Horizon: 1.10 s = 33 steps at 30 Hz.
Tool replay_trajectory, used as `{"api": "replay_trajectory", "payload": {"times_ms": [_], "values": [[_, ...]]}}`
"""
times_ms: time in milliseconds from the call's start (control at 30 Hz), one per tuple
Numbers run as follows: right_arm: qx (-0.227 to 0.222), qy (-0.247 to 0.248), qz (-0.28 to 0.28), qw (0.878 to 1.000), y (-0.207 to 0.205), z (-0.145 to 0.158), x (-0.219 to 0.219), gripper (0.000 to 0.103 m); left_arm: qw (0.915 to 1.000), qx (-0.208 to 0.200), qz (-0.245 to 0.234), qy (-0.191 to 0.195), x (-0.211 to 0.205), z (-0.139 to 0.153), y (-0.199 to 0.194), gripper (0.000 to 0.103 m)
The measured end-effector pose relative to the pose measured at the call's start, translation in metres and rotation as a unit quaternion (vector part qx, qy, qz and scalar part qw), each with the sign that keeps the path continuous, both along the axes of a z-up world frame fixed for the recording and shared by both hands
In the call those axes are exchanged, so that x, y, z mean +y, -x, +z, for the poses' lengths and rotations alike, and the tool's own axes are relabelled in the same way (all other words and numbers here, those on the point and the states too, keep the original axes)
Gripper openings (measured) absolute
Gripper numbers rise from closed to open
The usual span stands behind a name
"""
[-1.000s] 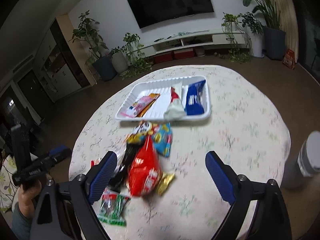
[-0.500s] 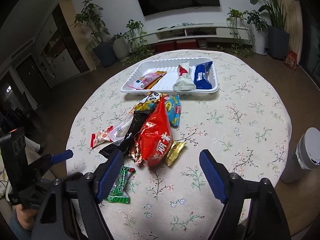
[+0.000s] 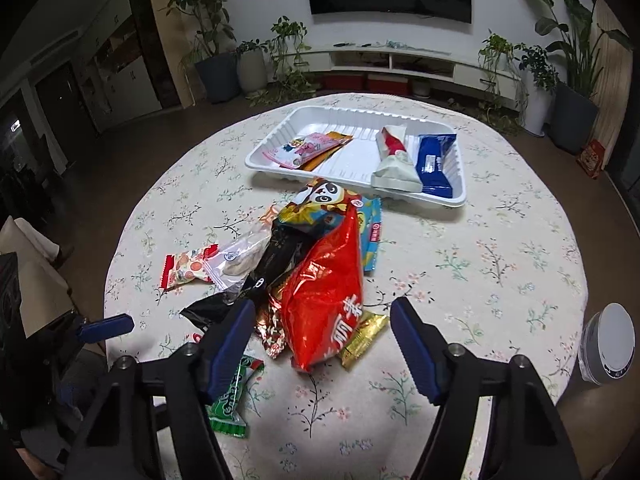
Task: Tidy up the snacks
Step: 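Grasp the green nut bag with left tool while right tool grasps red chip bag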
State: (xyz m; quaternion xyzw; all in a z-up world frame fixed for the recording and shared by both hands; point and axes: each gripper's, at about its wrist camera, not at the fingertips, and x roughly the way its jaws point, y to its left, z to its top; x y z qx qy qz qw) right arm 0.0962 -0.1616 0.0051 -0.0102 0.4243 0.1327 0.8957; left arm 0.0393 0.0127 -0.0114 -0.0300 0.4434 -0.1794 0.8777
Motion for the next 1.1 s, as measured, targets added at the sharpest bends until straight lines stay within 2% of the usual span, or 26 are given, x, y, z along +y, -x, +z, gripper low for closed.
{"api": "replay_trajectory", "payload": {"times_ms": [167, 333, 500, 667, 833, 1000, 1067, 1100], "values": [[0.029, -0.005, -0.007, 1.000, -0.017, -0.014, 0.001, 0.070, 0.9999, 0.005, -0.008, -0.009, -0.015, -0.003, -0.004, 0.101], [0.060, -0.018, 0.001, 0.998, -0.029, -0.030, 0.000, 0.055, 0.9993, 0.008, -0.019, -0.032, -0.035, -0.006, -0.010, 0.101], [0.054, -0.034, 0.005, 0.998, -0.025, -0.028, -0.003, 0.047, 0.9978, 0.018, -0.010, -0.063, -0.045, -0.013, -0.016, 0.101], [0.036, -0.062, -0.002, 0.997, -0.020, -0.021, -0.013, 0.046, 0.9939, 0.022, 0.015, -0.106, -0.050, -0.022, -0.023, 0.101], [0.020, -0.074, 0.003, 0.997, -0.014, -0.013, -0.017, 0.046, 0.9887, 0.027, 0.015, -0.146, -0.059, -0.033, -0.029, 0.101], [0.016, -0.076, 0.006, 0.997, -0.008, -0.013, -0.021, 0.046, 0.9880, 0.034, 0.015, -0.150, -0.060, -0.040, -0.036, 0.100], [0.012, -0.074, 0.006, 0.997, -0.005, -0.012, -0.023, 0.046, 0.9893, 0.035, 0.012, -0.141, -0.058, -0.040, -0.038, 0.088], [0.010, -0.073, 0.006, 0.997, -0.004, -0.012, -0.023, 0.046, 0.9898, 0.037, 0.011, -0.137, -0.056, -0.041, -0.039, 0.086]]}}
